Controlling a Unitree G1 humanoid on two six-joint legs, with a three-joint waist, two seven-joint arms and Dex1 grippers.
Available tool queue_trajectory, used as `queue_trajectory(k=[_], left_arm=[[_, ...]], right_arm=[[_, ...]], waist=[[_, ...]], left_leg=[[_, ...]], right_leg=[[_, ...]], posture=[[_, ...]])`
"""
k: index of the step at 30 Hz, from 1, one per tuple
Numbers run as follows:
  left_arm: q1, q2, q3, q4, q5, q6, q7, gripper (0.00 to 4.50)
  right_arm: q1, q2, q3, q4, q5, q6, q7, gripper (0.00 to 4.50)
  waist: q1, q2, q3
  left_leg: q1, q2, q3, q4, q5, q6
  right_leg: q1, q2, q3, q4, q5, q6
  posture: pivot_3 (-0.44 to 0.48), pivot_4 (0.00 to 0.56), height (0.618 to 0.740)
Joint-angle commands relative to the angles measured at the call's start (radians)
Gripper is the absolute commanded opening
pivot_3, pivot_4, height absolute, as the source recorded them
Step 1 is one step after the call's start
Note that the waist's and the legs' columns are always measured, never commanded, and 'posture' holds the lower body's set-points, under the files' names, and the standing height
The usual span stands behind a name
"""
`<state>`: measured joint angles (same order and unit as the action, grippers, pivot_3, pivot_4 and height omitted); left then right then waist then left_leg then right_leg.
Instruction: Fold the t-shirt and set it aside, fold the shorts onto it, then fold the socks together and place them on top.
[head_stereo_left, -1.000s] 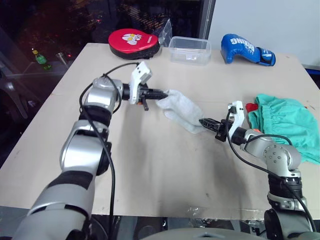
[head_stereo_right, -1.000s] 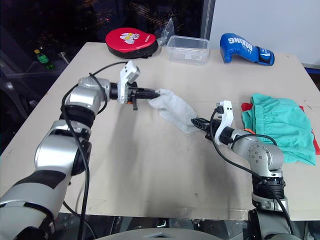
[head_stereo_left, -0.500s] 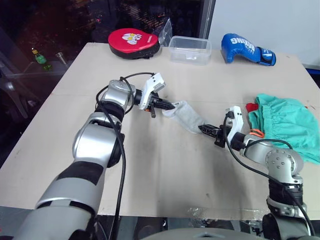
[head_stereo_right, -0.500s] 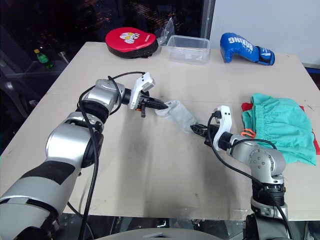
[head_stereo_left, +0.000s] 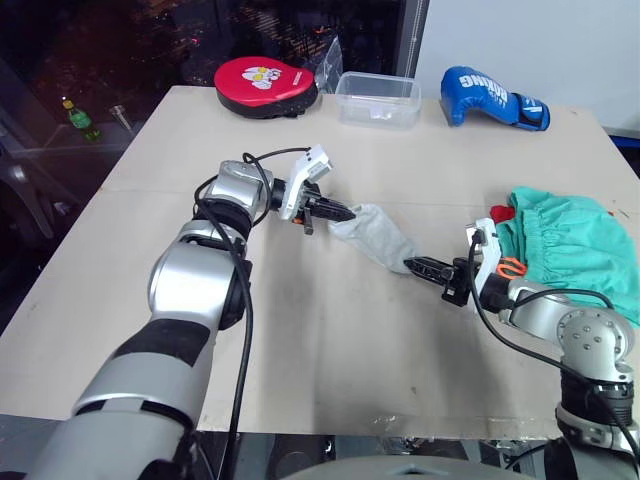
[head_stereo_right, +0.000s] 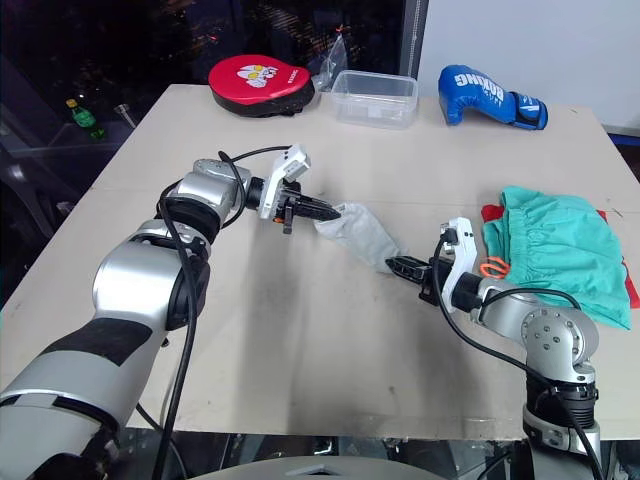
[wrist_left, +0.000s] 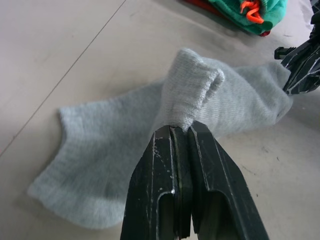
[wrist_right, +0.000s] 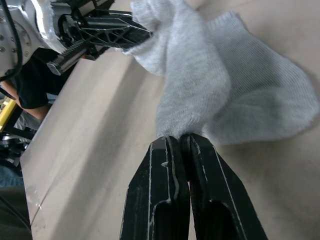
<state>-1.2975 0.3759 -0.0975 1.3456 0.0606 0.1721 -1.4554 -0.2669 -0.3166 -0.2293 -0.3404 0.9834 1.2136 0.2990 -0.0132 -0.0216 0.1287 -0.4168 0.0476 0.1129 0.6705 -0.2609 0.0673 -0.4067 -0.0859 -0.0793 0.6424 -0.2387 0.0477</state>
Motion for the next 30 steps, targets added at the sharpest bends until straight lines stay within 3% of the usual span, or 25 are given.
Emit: queue_trajectory(k=[1,16,19,26,28,30], left_arm=[[-0.021,0.013,0.003,-0.008,0.027,-0.005,0.033,0.0],[0.016,-0.068,-0.043,0.002,0.151,-0.167,0.435,0.0],[0.021,-0.076,-0.045,0.004,0.171,-0.2,0.493,1.1],[-0.004,-0.069,-0.029,0.001,0.201,-0.329,0.73,4.48],[-0.025,-0.067,0.002,0.0,0.173,-0.346,0.763,4.48],[-0.038,-0.073,0.05,-0.006,0.12,-0.371,0.692,4.48]], right_arm=[[-0.008,-0.018,0.01,0.016,-0.036,-0.034,-0.007,0.01],[-0.08,-0.008,0.137,0.133,-0.294,-0.193,-0.059,0.01],[-0.081,-0.001,0.147,0.134,-0.317,-0.213,-0.05,0.0],[-0.084,-0.001,0.159,0.108,-0.343,-0.226,-0.023,0.0],[-0.089,0.001,0.165,0.101,-0.341,-0.224,-0.012,0.0],[-0.095,0.005,0.171,0.097,-0.341,-0.222,-0.007,0.0]], waist=[[0.0,0.0,0.0],[0.0,0.0,0.0],[0.0,0.0,0.0],[0.001,0.0,0.0],[0.001,0.0,0.0],[0.001,0.0,0.0]], left_leg=[[0.0,0.0,0.0,0.0,0.0,0.0],[0.0,-0.001,0.0,0.0,0.002,-0.004],[0.0,-0.001,0.0,0.0,0.002,-0.004],[0.0,0.0,0.001,0.0,0.002,-0.004],[0.0,0.0,0.001,0.0,0.002,-0.004],[0.0,0.0,0.001,0.0,0.002,-0.004]], right_leg=[[0.0,0.0,0.0,0.0,0.0,0.0],[0.0,0.0,0.0,0.0,0.0,0.0],[0.0,0.0,0.0,0.0,0.0,0.0],[0.0,0.0,0.0,0.0,0.0,0.0],[0.0,0.0,0.0,0.0,0.0,0.0],[0.0,0.0,0.0,0.0,0.0,0.0]], posture=[[0.0,0.15,0.74],[0.0,0.15,0.74],[0.0,0.15,0.74],[0.0,0.15,0.74],[0.0,0.15,0.74],[0.0,0.15,0.74]])
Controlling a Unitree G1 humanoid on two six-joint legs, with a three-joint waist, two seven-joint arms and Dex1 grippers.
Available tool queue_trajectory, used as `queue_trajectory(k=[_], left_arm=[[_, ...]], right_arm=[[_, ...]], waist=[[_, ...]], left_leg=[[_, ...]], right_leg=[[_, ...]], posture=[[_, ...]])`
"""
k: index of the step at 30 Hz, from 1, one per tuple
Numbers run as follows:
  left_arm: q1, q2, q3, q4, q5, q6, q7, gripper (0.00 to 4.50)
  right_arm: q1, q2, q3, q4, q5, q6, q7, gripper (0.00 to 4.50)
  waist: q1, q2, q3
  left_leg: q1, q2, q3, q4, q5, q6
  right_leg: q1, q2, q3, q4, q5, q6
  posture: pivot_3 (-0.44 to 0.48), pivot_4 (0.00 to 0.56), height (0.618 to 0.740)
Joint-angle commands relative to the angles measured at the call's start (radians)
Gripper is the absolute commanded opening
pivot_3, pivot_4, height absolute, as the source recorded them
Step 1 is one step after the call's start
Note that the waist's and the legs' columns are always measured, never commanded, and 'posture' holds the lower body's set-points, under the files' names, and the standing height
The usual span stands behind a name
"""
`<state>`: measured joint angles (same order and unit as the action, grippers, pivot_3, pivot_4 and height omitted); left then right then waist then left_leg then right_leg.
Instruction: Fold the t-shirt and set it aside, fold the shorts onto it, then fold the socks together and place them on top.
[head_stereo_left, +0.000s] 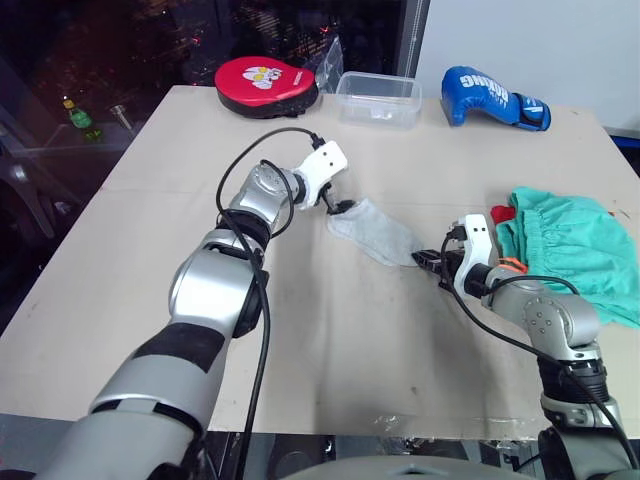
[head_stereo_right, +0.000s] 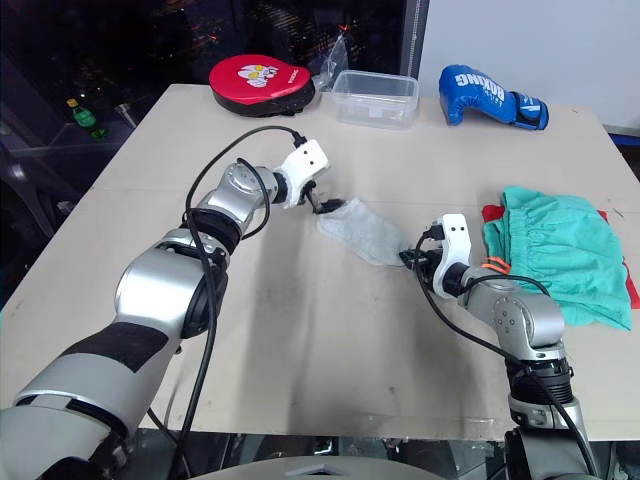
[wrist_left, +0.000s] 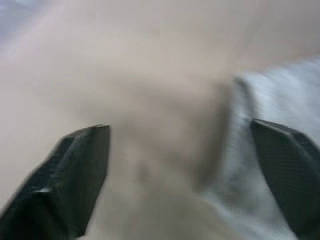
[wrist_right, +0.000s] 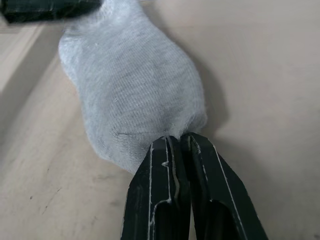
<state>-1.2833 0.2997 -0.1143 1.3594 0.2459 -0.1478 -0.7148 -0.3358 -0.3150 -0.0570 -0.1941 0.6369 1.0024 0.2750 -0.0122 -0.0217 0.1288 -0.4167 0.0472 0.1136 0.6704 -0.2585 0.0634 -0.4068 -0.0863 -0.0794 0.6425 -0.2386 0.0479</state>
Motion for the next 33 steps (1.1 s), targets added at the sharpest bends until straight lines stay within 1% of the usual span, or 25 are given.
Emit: queue_trajectory(k=[1,3,4,8,10,14,16,18,22,26,29,31,33], left_arm=[[-0.054,-0.002,0.092,-0.023,-0.095,-0.057,-0.114,4.48],[-0.044,-0.006,0.103,-0.027,-0.112,-0.071,-0.238,4.48],[-0.035,-0.005,0.095,-0.028,-0.105,-0.079,-0.281,4.48],[0.013,0.0,0.041,-0.024,-0.056,-0.095,-0.374,4.48],[0.038,0.005,0.011,-0.024,-0.028,-0.104,-0.391,4.48],[0.074,0.0,-0.015,-0.021,0.007,-0.089,-0.304,4.48],[0.1,0.005,-0.047,-0.018,0.042,-0.086,-0.283,4.48],[0.127,0.017,-0.08,-0.019,0.072,-0.101,-0.292,4.48],[0.154,0.028,-0.082,-0.04,0.048,-0.139,-0.372,4.48],[0.174,0.031,-0.065,-0.084,0.001,-0.177,-0.506,4.48],[0.185,0.047,-0.081,-0.127,-0.001,-0.202,-0.549,4.48],[0.188,0.058,-0.089,-0.158,0.0,-0.213,-0.566,4.48],[0.192,0.069,-0.086,-0.2,-0.019,-0.203,-0.597,4.48]], right_arm=[[-0.029,0.005,0.002,-0.048,0.003,-0.011,0.019,0.0],[-0.037,0.006,0.011,-0.04,-0.005,-0.015,0.024,0.0],[-0.04,0.006,0.016,-0.036,-0.009,-0.018,0.028,0.0],[-0.052,-0.01,0.05,-0.011,-0.036,-0.037,0.064,0.0],[-0.064,-0.03,0.072,-0.001,-0.044,-0.037,0.109,0.0],[-0.082,-0.082,0.123,0.012,-0.04,-0.027,0.219,0.0],[-0.097,-0.084,0.137,0.035,-0.058,-0.04,0.234,0.0],[-0.124,-0.082,0.158,0.083,-0.109,-0.075,0.226,0.0],[-0.184,-0.057,0.164,0.176,-0.175,-0.139,0.215,0.0],[-0.232,-0.031,0.156,0.252,-0.229,-0.197,0.2,0.0],[-0.258,-0.023,0.147,0.302,-0.27,-0.241,0.182,0.0],[-0.262,-0.027,0.14,0.311,-0.294,-0.264,0.169,0.0],[-0.257,-0.04,0.138,0.287,-0.297,-0.262,0.188,0.0]], waist=[[0.0,0.0,0.0],[-0.001,0.0,0.0],[-0.001,0.0,0.0],[-0.002,0.0,0.0],[-0.003,0.0,0.0],[-0.002,0.0,0.0],[-0.002,0.0,0.0],[-0.002,0.0,-0.001],[-0.005,0.0,-0.001],[-0.004,0.001,-0.001],[-0.002,0.001,-0.001],[-0.001,0.001,-0.001],[-0.002,0.001,-0.001]], left_leg=[[0.0,0.0,0.0,0.0,0.0,0.0],[0.0,0.0,0.0,0.0,0.0,0.0],[0.0,0.0,0.001,0.0,0.0,0.0],[0.001,-0.001,0.001,0.0,0.0,0.0],[0.001,-0.001,0.001,0.0,0.0,0.0],[0.0,0.0,0.001,0.0,0.0,0.0],[0.0,0.0,0.001,0.0,0.0,0.0],[0.001,0.0,0.001,0.0,0.0,0.0],[0.002,0.0,0.001,0.0,0.0,0.0],[0.002,0.0,0.002,0.0,0.0,-0.001],[0.001,0.0,0.002,0.0,0.0,-0.001],[0.001,0.0,0.002,0.0,0.0,-0.001],[0.001,0.0,0.002,0.0,0.0,-0.001]], right_leg=[[0.0,0.0,0.0,0.0,0.0,0.0],[0.0,0.0,0.0,0.0,0.0,0.0],[0.0,0.0,0.0,0.0,0.0,0.0],[0.0,0.0,0.0,0.0,0.0,0.0],[0.0,0.001,0.0,0.0,0.0,0.0],[0.0,0.001,0.0,0.0,0.0,0.0],[0.0,0.001,0.0,0.0,0.0,0.0],[0.0,0.001,0.0,0.0,0.0,0.0],[0.0,0.0,0.0,0.001,0.0,0.0],[0.0,0.001,0.0,0.002,0.0,0.0],[0.0,0.0,0.0,0.001,0.0,0.0],[0.0,0.0,0.0,0.001,0.0,0.0],[0.0,0.0,0.0,0.001,0.0,0.0]], posture=[[0.0,0.15,0.74],[0.0,0.15,0.74],[0.0,0.15,0.74],[0.0,0.15,0.74],[0.0,0.15,0.74],[0.0,0.15,0.74],[0.0,0.15,0.74],[0.0,0.15,0.74],[0.0,0.15,0.74],[0.0,0.15,0.74],[0.0,0.15,0.74],[0.0,0.15,0.74],[0.0,0.15,0.74]])
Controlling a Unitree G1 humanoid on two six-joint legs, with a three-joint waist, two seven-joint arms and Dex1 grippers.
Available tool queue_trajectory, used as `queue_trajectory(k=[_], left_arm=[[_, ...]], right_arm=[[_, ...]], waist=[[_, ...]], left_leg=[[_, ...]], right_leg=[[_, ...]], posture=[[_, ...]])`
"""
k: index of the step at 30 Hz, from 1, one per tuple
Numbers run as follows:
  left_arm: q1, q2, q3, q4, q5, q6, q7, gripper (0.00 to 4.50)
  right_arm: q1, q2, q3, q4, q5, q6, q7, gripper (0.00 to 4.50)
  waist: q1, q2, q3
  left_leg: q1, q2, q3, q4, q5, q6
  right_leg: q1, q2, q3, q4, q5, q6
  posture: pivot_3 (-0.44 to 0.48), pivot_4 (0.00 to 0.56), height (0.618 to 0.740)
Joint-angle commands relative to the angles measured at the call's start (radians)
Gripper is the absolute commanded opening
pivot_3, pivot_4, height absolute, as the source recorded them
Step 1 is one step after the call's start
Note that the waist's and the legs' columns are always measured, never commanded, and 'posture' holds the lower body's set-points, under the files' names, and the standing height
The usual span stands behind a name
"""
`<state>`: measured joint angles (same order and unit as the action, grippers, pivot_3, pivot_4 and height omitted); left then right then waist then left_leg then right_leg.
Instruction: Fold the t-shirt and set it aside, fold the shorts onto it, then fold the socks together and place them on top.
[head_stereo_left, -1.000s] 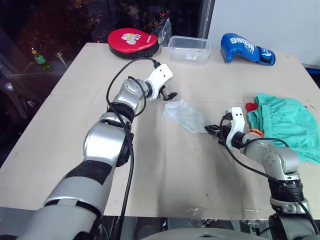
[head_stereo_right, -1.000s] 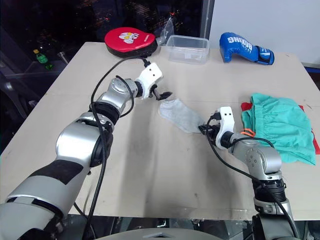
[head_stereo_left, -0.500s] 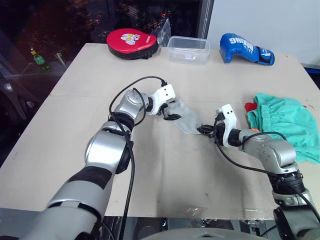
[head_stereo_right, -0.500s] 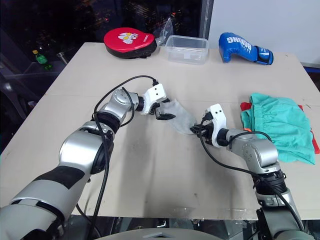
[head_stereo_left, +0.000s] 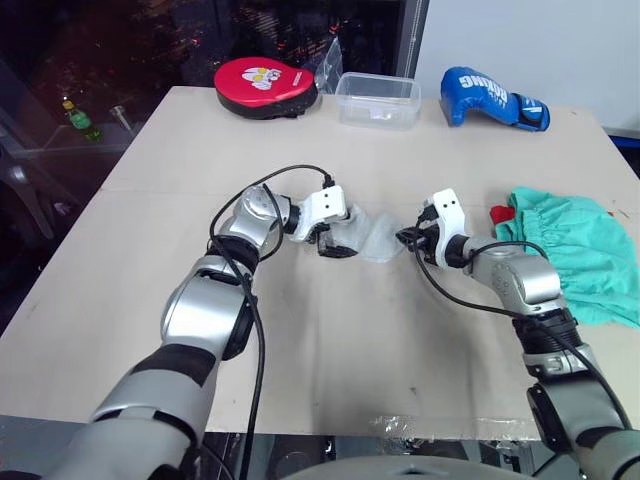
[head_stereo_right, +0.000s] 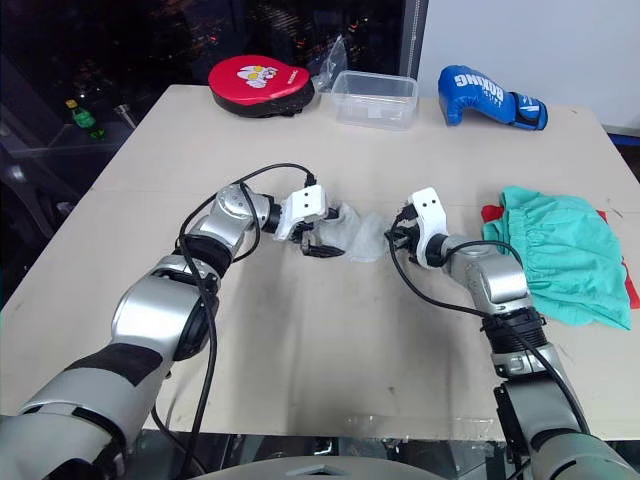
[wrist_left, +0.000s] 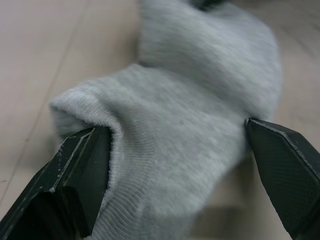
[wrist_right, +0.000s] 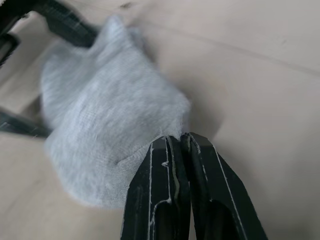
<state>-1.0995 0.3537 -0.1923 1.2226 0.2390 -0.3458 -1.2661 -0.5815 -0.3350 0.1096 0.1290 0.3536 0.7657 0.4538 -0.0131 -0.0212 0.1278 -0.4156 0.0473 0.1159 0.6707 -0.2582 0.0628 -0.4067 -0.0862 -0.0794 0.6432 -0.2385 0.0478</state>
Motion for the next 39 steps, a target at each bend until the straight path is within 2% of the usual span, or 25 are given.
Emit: queue_trajectory(k=[1,5,8,14,17,19,23,25,27,33,36,39], left_arm=[[0.012,0.021,-0.008,-0.083,-0.021,0.001,-0.056,4.48],[0.044,0.05,0.006,-0.193,-0.06,0.038,-0.098,4.48],[0.043,0.051,0.056,-0.24,-0.138,0.114,-0.119,4.48],[-0.051,0.072,0.114,-0.188,-0.226,0.224,-0.177,4.48],[-0.141,0.024,0.167,-0.081,-0.252,0.294,-0.029,4.48],[-0.18,-0.009,0.171,-0.016,-0.235,0.309,0.047,4.48],[-0.216,-0.072,0.135,0.075,-0.145,0.288,0.339,4.48],[-0.209,-0.079,0.072,0.095,-0.056,0.248,0.473,4.48],[-0.198,-0.083,0.018,0.109,0.011,0.217,0.549,4.48],[-0.165,-0.066,-0.093,0.132,0.147,0.169,0.625,4.48],[-0.154,-0.057,-0.102,0.136,0.158,0.16,0.575,4.48],[-0.138,-0.049,-0.105,0.137,0.151,0.156,0.44,4.48]], right_arm=[[-0.007,-0.024,-0.031,-0.054,-0.008,-0.017,0.019,0.0],[0.02,-0.044,-0.029,-0.154,0.02,0.028,0.06,0.0],[0.041,-0.045,-0.028,-0.19,0.023,0.047,0.063,0.0],[0.057,-0.035,-0.027,-0.198,0.018,0.048,0.068,0.0],[0.053,-0.03,-0.024,-0.187,0.015,0.042,0.072,0.0],[0.048,-0.025,-0.02,-0.173,0.008,0.034,0.074,0.0],[0.047,-0.013,-0.015,-0.163,-0.002,0.025,0.072,0.0],[0.054,-0.007,-0.02,-0.176,-0.003,0.028,0.063,0.0],[0.06,-0.002,-0.025,-0.189,-0.004,0.029,0.053,0.0],[0.09,0.003,-0.034,-0.232,-0.005,0.041,0.033,0.0],[0.104,-0.005,-0.032,-0.248,-0.007,0.045,0.034,0.0],[0.106,-0.008,-0.031,-0.254,-0.01,0.047,0.036,0.0]], waist=[[-0.001,0.0,0.0],[-0.002,0.001,0.0],[-0.002,0.001,0.0],[-0.001,0.0,0.0],[0.002,0.0,0.001],[0.002,0.0,0.0],[0.0,0.0,0.0],[-0.005,0.0,0.001],[-0.007,0.0,0.001],[-0.001,0.0,0.001],[0.0,0.0,0.001],[-0.004,0.0,0.001]], left_leg=[[0.0,0.0,0.0,0.0,0.0,0.0],[-0.001,0.001,0.0,0.0,0.0,0.0],[0.0,0.003,0.0,0.0,0.0,0.0],[-0.001,0.004,0.0,0.0,0.0,0.0],[-0.001,0.004,0.0,0.0,0.0,0.0],[-0.001,0.002,0.0,0.0,0.0,0.0],[-0.001,-0.001,-0.001,0.0,0.0,0.0],[-0.001,-0.001,-0.001,0.0,0.0,0.0],[-0.001,0.0,-0.001,0.0,0.0,0.0],[-0.001,0.0,0.0,-0.001,0.001,-0.001],[-0.001,0.0,0.0,-0.001,0.001,-0.001],[0.0,0.0,0.001,-0.001,0.001,-0.001]], right_leg=[[0.0,0.0,0.0,0.0,0.0,0.0],[-0.001,0.0,0.0,0.0,0.0,0.0],[-0.001,0.0,0.0,0.0,0.0,0.0],[-0.001,0.001,0.0,0.0,0.0,0.0],[-0.001,0.001,0.0,0.0,0.0,0.0],[-0.001,0.001,0.0,0.0,0.0,0.0],[-0.001,0.0,0.0,0.0,0.0,0.0],[-0.001,0.0,0.0,0.0,0.0,0.0],[-0.001,0.001,0.0,0.0,0.0,0.0],[-0.002,0.001,0.0,0.0,0.0,0.0],[-0.002,0.0,0.001,0.0,0.0,0.0],[-0.002,0.001,0.001,0.001,0.0,0.0]], posture=[[0.0,0.15,0.74],[0.0,0.15,0.74],[0.0,0.15,0.74],[0.0,0.15,0.74],[0.0,0.15,0.74],[0.0,0.15,0.74],[0.0,0.15,0.74],[0.0,0.15,0.74],[0.0,0.15,0.74],[0.0,0.15,0.74],[0.0,0.15,0.74],[0.0,0.15,0.74]])
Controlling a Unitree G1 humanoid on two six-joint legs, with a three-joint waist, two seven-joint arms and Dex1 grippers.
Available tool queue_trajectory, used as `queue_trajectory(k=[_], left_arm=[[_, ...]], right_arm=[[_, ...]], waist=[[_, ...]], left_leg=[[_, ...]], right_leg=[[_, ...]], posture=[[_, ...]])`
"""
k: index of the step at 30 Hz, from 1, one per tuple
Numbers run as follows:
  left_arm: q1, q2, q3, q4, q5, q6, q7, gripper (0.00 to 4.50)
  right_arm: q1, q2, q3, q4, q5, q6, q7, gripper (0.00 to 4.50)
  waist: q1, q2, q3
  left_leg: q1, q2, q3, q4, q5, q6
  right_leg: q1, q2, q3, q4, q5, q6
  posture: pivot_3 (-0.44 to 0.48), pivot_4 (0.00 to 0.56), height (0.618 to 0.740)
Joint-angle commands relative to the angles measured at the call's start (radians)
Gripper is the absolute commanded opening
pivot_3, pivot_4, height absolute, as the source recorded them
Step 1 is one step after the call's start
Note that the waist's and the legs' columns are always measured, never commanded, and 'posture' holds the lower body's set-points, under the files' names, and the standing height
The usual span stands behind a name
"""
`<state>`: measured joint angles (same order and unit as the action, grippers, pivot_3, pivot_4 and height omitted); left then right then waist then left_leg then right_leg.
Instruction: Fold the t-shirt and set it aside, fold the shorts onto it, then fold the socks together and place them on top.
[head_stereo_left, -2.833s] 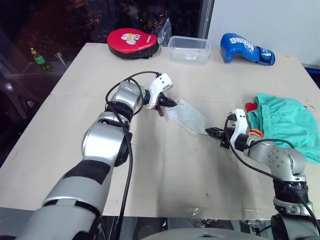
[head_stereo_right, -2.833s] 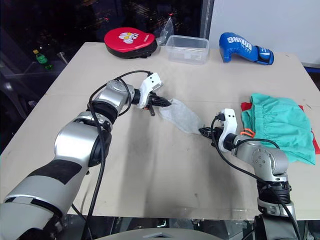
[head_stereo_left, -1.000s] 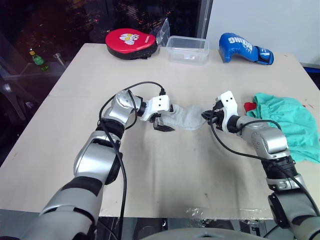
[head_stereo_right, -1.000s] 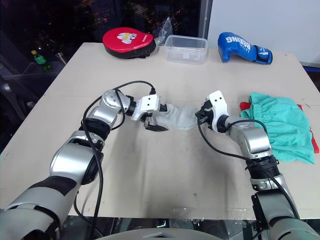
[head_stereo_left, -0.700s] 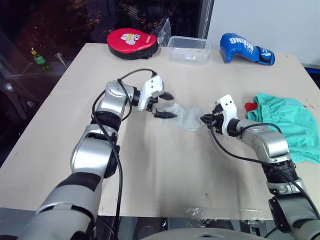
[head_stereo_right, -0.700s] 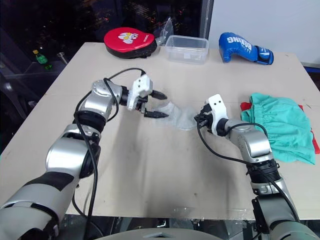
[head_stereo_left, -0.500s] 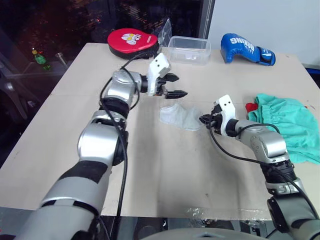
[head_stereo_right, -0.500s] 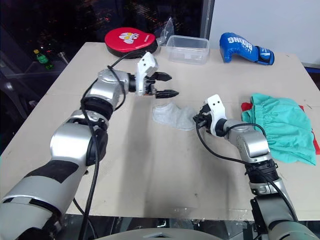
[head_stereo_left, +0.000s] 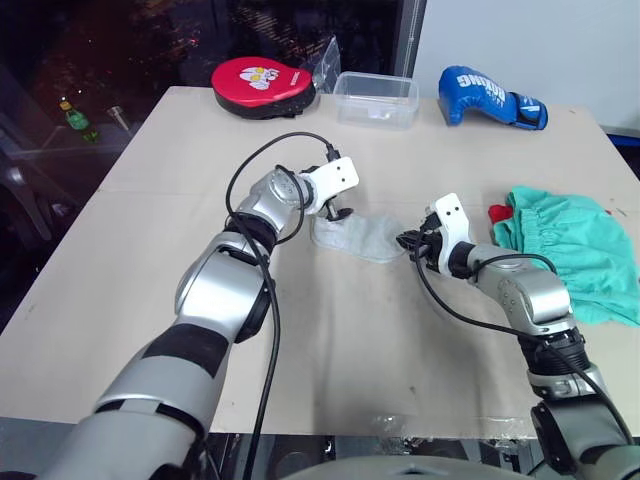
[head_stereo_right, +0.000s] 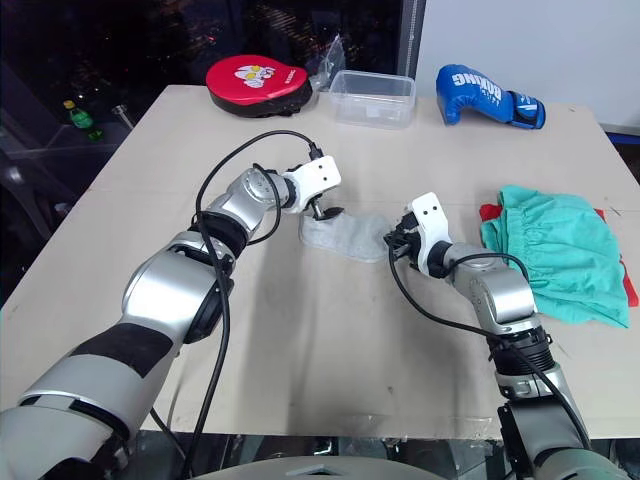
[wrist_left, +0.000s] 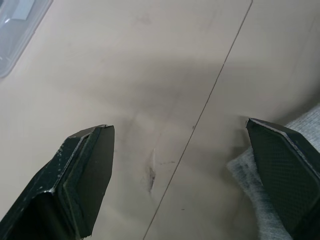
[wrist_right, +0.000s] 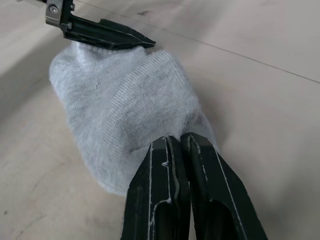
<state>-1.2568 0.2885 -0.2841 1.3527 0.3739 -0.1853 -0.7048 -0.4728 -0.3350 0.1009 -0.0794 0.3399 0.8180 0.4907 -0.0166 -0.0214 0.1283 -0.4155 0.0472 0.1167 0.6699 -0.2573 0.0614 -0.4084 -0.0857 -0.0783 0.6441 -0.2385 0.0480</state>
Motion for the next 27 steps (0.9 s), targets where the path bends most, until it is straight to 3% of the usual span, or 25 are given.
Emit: queue_trajectory(k=[1,5,12,14,19,27], left_arm=[[0.023,0.019,-0.007,0.005,0.004,-0.011,-0.179,4.48],[0.027,0.036,0.027,-0.003,-0.04,0.015,-0.38,4.48],[0.029,0.089,0.008,-0.019,-0.015,-0.005,-0.406,4.48],[0.029,0.095,0.016,-0.023,-0.022,-0.009,-0.384,4.48],[0.012,0.086,0.068,-0.024,-0.048,0.002,-0.167,4.48],[-0.025,0.059,0.202,-0.025,-0.17,0.052,-0.156,4.48]], right_arm=[[-0.005,-0.009,-0.022,-0.047,0.005,-0.005,0.001,0.0],[-0.01,-0.023,-0.026,-0.066,0.021,0.001,0.028,0.0],[0.017,-0.063,-0.025,-0.127,0.055,0.043,0.07,0.0],[0.022,-0.066,-0.032,-0.137,0.062,0.059,0.066,0.0],[0.031,-0.063,-0.034,-0.14,0.066,0.085,0.053,0.0],[0.019,-0.051,-0.029,-0.121,0.066,0.087,0.04,0.0]], waist=[[-0.001,0.0,0.0],[0.0,0.0,0.0],[-0.001,0.0,0.0],[-0.001,0.0,0.0],[0.001,0.0,0.0],[0.004,0.0,0.0]], left_leg=[[0.0,0.0,0.0,0.0,0.0,0.0],[0.0,0.0,0.0,0.0,0.0,0.0],[0.0,0.0,0.0,0.0,0.0,0.0],[0.0,0.0,0.0,0.0,0.0,0.0],[0.0,0.001,-0.001,0.0,0.0,0.0],[-0.001,0.0,-0.001,0.0,0.0,0.0]], right_leg=[[0.0,0.0,0.0,0.0,0.0,0.0],[0.0,0.0,0.0,0.0,0.0,0.0],[0.0,0.0,0.0,0.0,0.0,0.0],[0.0,0.0,0.0,0.0,0.0,0.0],[0.0,0.0,0.0,0.0,0.0,0.0],[0.0,0.0,0.0,0.0,0.0,0.0]], posture=[[0.0,0.15,0.74],[0.0,0.15,0.74],[0.0,0.15,0.74],[0.0,0.15,0.74],[0.0,0.15,0.74],[0.0,0.15,0.74]])
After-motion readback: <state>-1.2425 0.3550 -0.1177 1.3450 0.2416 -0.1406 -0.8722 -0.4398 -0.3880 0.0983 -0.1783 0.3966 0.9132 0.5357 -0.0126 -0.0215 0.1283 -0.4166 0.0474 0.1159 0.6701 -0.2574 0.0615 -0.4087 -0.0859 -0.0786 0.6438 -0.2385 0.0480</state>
